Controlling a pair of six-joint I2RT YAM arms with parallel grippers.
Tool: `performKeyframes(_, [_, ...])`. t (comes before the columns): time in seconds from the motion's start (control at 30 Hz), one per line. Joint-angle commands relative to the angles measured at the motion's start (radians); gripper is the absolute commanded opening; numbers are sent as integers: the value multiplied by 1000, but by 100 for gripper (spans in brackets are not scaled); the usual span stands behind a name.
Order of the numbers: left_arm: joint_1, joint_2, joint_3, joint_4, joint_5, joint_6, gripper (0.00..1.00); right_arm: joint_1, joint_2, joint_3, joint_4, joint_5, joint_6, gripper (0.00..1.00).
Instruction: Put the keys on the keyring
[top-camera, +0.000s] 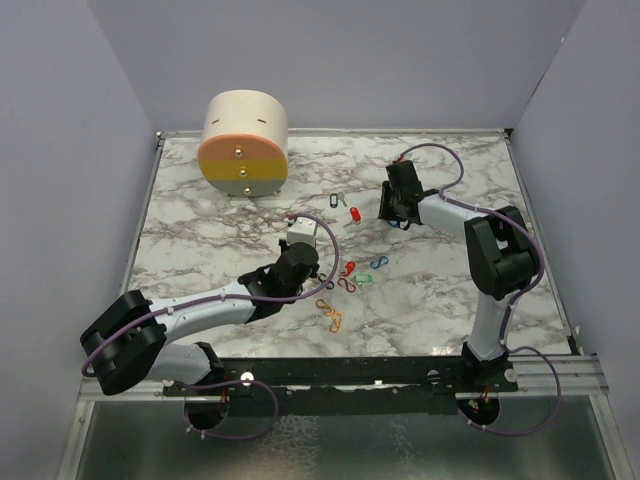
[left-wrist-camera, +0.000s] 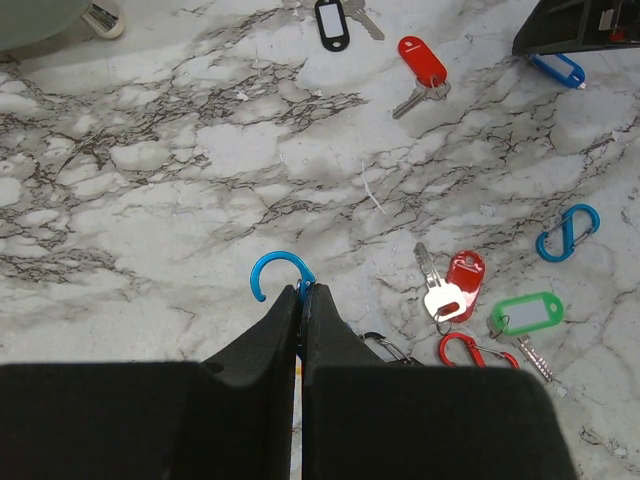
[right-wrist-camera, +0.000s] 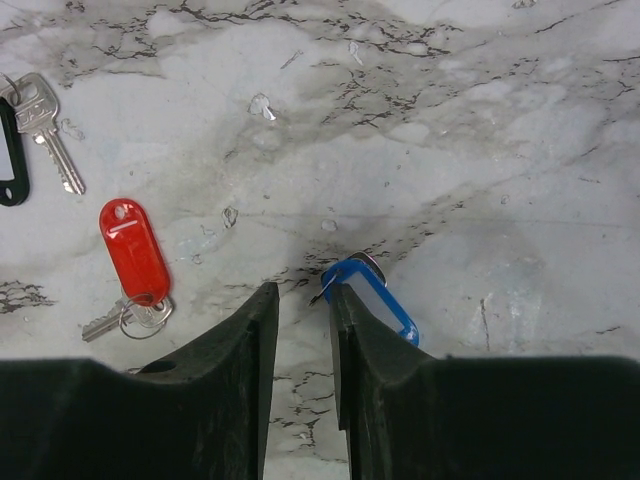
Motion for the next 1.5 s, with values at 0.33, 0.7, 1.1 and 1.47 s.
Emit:
performKeyframes(0.33, [9, 5, -12, 31, 27, 6, 0, -5, 25, 39, -7, 24, 9, 16])
performKeyframes(0.7, [10, 4, -17, 32, 27, 4, 0, -7, 20, 24, -29, 52, 10, 5])
performKeyframes(1.1, [10, 0, -21, 34, 28, 1, 0, -11, -30, -22, -34, 107, 5, 3])
performKeyframes(1.47, [11, -1, -22, 32, 29, 3, 0, -14, -114, -73, -26, 133, -4, 14])
